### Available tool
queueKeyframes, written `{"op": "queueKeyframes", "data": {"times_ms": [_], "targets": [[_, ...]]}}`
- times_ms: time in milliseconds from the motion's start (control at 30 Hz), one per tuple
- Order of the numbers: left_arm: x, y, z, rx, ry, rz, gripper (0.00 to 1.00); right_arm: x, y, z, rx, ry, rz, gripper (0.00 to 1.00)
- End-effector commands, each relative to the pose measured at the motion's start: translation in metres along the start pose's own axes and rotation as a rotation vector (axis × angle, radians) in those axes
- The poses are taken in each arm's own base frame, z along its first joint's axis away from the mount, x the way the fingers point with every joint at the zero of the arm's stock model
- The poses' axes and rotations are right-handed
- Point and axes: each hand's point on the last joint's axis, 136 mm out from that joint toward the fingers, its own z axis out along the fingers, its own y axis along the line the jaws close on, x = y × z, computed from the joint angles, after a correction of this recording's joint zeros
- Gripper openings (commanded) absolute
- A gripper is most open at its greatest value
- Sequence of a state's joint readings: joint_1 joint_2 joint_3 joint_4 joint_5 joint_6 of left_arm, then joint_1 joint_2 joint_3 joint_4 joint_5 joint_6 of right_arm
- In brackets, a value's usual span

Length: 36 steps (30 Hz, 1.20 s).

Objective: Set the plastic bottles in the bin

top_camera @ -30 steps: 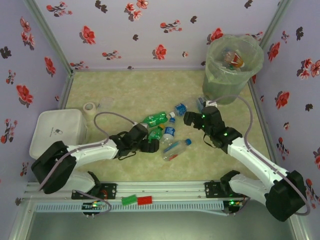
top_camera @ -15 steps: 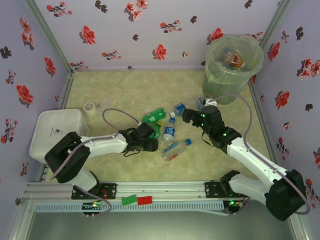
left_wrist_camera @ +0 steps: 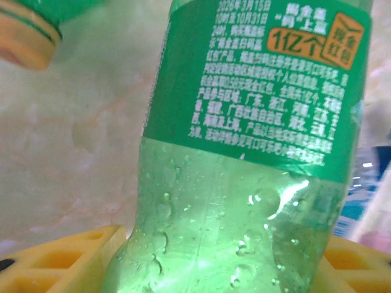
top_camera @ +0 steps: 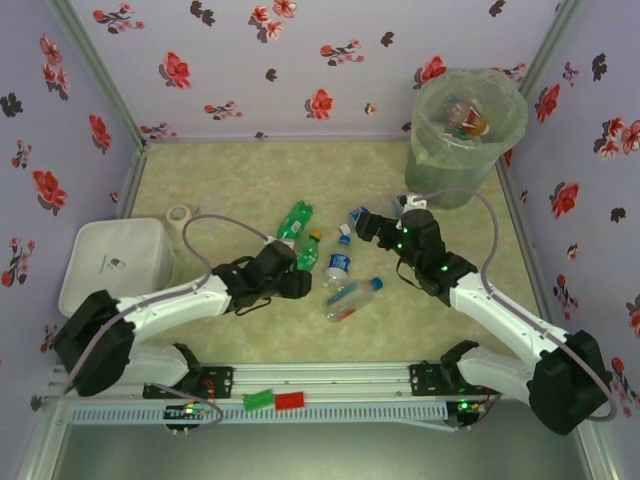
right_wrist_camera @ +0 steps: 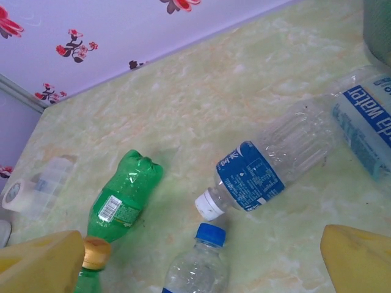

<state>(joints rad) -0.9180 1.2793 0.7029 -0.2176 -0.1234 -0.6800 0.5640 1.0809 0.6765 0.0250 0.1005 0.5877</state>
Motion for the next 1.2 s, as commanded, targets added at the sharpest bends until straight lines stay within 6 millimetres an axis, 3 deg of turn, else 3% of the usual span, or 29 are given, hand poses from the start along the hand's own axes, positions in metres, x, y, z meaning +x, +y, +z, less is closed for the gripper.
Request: {"op": "queueKeyframes", "data": {"times_ms": [0, 100, 233, 433, 567, 967, 1067, 1167], "targets": [[-0.041, -0.009, -0.017, 0.032, -0.173, 0.035, 0.49, -0.021, 0.032, -0.002, -0.098, -0.014, -0.002, 1.00], [-0.081, -0.011, -0.025, 0.059, -0.302, -0.006, 0.49, -0.040, 0.057, -0.002, -0.157, -0.004, -0.023, 1.00], [-0.126, -0.030, -0.035, 0.150, -0.432, -0.015, 0.49, -0.058, 0.094, -0.003, -0.285, 0.013, -0.018, 1.00], [-0.159, -0.053, -0.039, 0.243, -0.524, -0.024, 0.50, -0.073, 0.129, 0.000, -0.438, 0.003, 0.039, 1.00], [-0.170, -0.065, -0.041, 0.309, -0.553, -0.028, 0.50, -0.075, 0.145, 0.000, -0.516, 0.022, 0.044, 0.98], [-0.171, -0.082, -0.041, 0.401, -0.553, -0.019, 0.50, -0.047, 0.150, 0.033, -0.545, 0.125, 0.063, 0.88], [-0.169, -0.081, -0.041, 0.401, -0.549, -0.012, 0.49, -0.045, 0.150, 0.040, -0.543, 0.132, 0.075, 0.81], [-0.166, -0.081, -0.038, 0.401, -0.541, -0.009, 0.49, -0.038, 0.150, 0.047, -0.551, 0.160, 0.099, 0.68]]}}
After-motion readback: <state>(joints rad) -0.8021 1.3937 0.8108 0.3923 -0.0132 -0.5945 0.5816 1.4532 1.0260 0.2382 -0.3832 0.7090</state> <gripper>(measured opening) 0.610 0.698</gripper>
